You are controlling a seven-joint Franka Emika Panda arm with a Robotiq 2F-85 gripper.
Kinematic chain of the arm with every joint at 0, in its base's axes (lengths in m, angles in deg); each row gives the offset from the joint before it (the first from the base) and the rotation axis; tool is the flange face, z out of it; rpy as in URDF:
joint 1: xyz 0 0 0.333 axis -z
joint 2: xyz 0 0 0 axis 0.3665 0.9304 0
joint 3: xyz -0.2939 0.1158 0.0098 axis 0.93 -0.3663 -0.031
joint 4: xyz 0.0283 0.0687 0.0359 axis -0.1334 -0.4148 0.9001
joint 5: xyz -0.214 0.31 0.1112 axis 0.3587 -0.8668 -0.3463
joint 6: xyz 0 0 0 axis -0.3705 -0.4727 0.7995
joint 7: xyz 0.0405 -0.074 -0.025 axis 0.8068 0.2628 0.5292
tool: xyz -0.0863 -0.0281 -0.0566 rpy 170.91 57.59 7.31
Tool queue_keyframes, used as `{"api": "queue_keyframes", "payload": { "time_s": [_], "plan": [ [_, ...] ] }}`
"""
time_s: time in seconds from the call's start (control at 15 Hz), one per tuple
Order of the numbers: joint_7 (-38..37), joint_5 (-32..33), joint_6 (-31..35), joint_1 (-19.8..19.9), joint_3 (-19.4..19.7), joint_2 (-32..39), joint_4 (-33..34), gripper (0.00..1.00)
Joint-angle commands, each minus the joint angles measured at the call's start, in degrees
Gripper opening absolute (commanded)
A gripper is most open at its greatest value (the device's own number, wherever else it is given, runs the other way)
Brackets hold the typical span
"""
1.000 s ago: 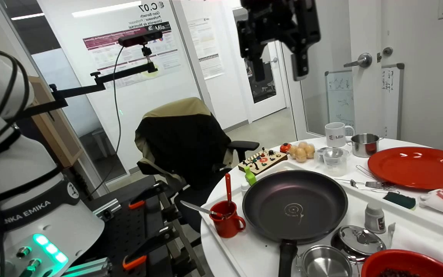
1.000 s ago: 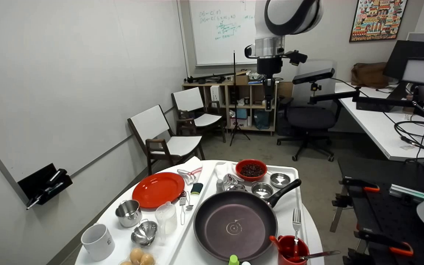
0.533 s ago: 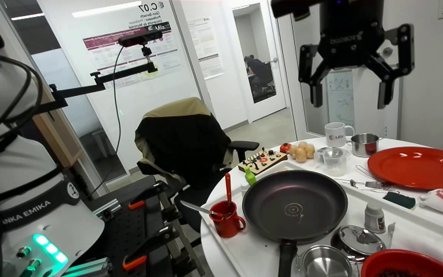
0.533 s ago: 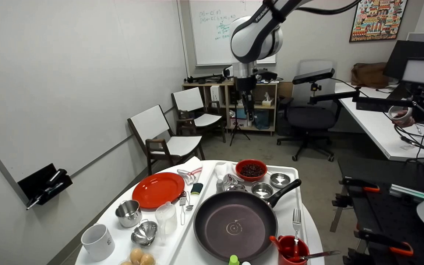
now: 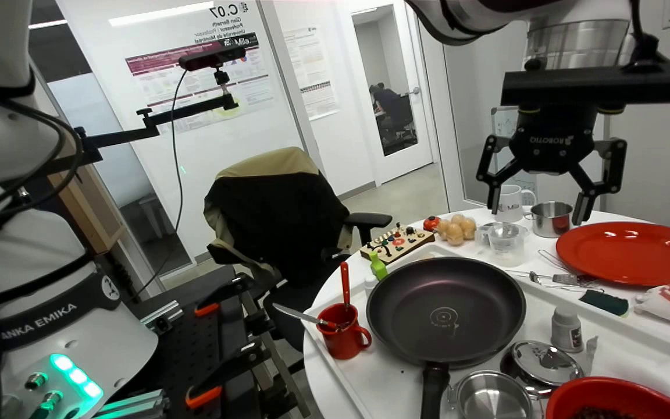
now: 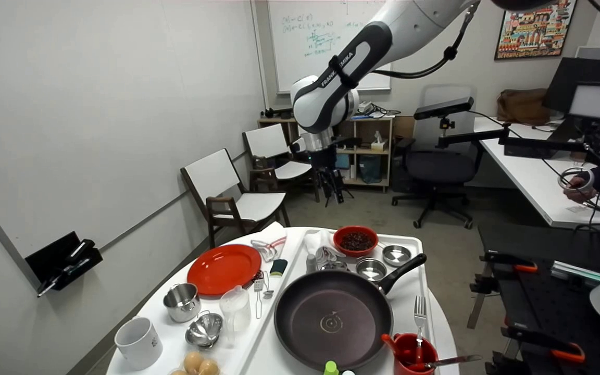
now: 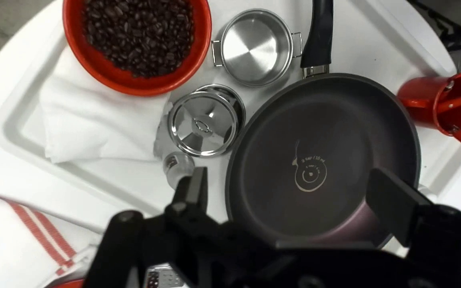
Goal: Put the lid on the silver pot
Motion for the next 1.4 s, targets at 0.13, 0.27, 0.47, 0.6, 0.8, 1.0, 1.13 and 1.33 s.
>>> {"api": "queue_keyframes", "payload": {
  "time_s": [0.13, 0.27, 0.47, 0.6, 0.8, 1.0, 1.13, 1.33],
  "plan": [
    [3.6, 1.7, -2.8, 0.2, -1.6, 4.0, 4.3, 1.0],
    [4.3, 2.1, -3.4, 0.1, -1.7, 5.3, 5.7, 1.0],
    [4.6, 2.2, -3.7, 0.1, -1.7, 5.6, 6.4, 1.0],
    [4.7, 2.3, -3.8, 0.1, -1.7, 5.6, 6.5, 1.0],
    [4.7, 2.3, -3.8, 0.1, -1.7, 5.6, 6.5, 1.0],
    [4.7, 2.3, -3.8, 0.1, -1.7, 5.6, 6.5, 1.0],
    [7.2, 3.3, -3.6, 1.0, -1.5, 9.2, 11.4, 1.0],
    [9.7, 3.1, -4.2, 3.0, -1.3, 16.1, 20.6, 1.0]
  ]
}}
